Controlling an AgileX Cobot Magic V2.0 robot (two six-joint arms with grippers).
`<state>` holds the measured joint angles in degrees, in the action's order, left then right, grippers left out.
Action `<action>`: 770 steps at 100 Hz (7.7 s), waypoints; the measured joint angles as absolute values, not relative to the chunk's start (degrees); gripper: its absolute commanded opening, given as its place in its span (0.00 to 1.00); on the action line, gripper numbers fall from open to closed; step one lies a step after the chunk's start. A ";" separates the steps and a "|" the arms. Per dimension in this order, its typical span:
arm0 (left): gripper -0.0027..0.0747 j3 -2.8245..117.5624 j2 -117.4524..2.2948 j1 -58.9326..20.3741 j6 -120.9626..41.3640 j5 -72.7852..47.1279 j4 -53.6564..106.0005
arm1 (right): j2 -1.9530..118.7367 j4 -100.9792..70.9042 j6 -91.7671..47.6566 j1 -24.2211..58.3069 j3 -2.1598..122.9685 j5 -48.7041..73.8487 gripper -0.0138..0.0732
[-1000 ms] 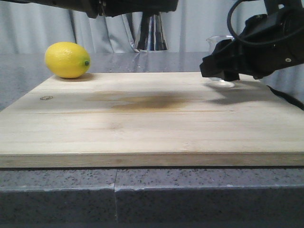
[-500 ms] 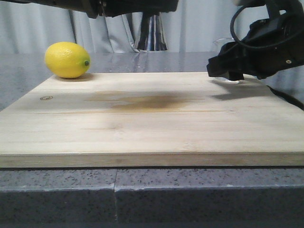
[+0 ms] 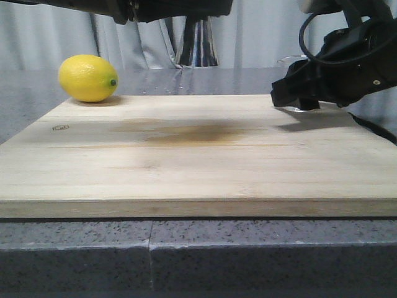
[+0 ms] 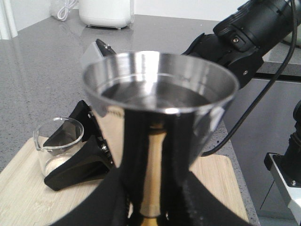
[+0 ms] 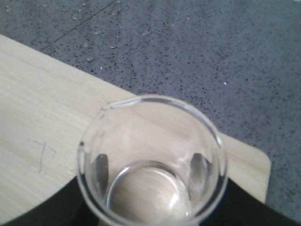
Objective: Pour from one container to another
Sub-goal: 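Lower the beaker onto the board with the right gripper, then open the right gripper and lift it away from the beaker, then lower the steel jigger onto the board with the left gripper, then open the left gripper and pull it back from the jigger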
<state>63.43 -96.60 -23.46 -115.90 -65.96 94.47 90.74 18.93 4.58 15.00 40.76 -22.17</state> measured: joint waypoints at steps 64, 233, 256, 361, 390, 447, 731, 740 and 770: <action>0.01 63.43 -96.60 -23.46 -115.90 -65.96 94.47 | 90.74 19.23 4.58 16.19 40.88 -21.92 0.40; 0.01 63.43 -96.60 -21.87 -116.78 -65.16 92.78 | 63.83 16.76 4.67 19.96 40.99 9.62 0.77; 0.01 63.43 -96.60 -18.27 -119.40 -65.93 93.87 | 52.75 16.58 4.67 20.08 40.99 12.23 0.77; 0.01 57.05 -104.06 -13.77 -129.32 -66.02 100.53 | 42.51 16.32 4.67 20.08 40.99 17.53 0.77; 0.01 56.62 -104.06 -13.75 -130.57 -66.02 100.66 | 42.51 16.32 4.67 20.08 40.99 17.53 0.77; 0.01 55.00 -104.06 -13.75 -131.12 -66.12 101.60 | 42.51 16.32 4.67 20.08 40.99 15.84 0.77; 0.57 54.86 -103.95 -13.75 -129.74 -66.63 93.45 | 42.51 16.32 4.67 20.08 40.99 11.90 0.77; 0.58 54.86 -103.95 -13.75 -129.74 -66.63 93.45 | 42.51 16.32 4.67 20.08 40.99 11.79 0.77; 0.58 54.86 -103.95 -12.37 -129.66 -66.63 93.45 | 42.51 16.32 4.67 20.08 40.99 11.56 0.77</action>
<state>54.86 -103.95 -12.37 -129.66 -66.63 93.45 42.51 16.32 4.67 20.08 40.99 11.56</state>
